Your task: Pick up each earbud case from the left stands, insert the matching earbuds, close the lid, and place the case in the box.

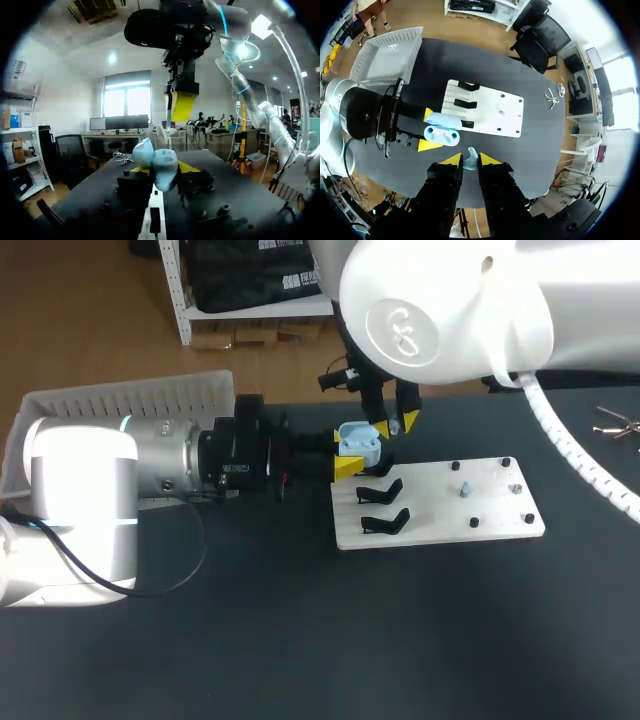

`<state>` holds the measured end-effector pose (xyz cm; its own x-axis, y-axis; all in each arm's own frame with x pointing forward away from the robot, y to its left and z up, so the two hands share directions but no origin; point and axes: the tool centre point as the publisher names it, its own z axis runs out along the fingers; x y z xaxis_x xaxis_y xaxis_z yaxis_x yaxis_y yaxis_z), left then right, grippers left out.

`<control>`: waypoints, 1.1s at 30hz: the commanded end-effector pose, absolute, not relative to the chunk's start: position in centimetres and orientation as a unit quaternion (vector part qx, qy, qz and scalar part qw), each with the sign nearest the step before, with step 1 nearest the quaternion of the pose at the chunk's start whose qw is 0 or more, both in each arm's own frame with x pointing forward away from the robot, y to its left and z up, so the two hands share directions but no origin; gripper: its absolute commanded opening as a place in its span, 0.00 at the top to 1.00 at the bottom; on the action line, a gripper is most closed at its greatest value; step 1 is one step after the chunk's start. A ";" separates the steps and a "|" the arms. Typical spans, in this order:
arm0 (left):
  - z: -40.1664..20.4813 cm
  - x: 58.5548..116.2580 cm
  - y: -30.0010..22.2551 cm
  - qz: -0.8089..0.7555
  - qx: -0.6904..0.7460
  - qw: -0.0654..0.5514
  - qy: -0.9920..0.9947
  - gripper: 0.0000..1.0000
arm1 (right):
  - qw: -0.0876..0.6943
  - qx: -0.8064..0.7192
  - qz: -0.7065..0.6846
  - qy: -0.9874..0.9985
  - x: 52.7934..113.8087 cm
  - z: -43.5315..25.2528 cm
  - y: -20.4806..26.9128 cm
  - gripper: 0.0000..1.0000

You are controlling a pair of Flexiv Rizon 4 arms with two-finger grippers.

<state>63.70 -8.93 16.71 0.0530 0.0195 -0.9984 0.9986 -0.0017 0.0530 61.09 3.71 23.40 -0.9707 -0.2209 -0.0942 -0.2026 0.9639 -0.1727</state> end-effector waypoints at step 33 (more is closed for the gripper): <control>16.6 63.8 -9.0 -0.482 0.518 0.509 0.490 1.00 | 0.022 0.097 -0.049 0.994 61.9 22.8 5.3 1.00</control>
<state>63.70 -8.93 16.71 0.0530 0.0195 -0.9984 0.9986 -0.0017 0.0529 61.91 5.28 22.76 -0.9801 0.1915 -0.0532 0.1957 0.9763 -0.0921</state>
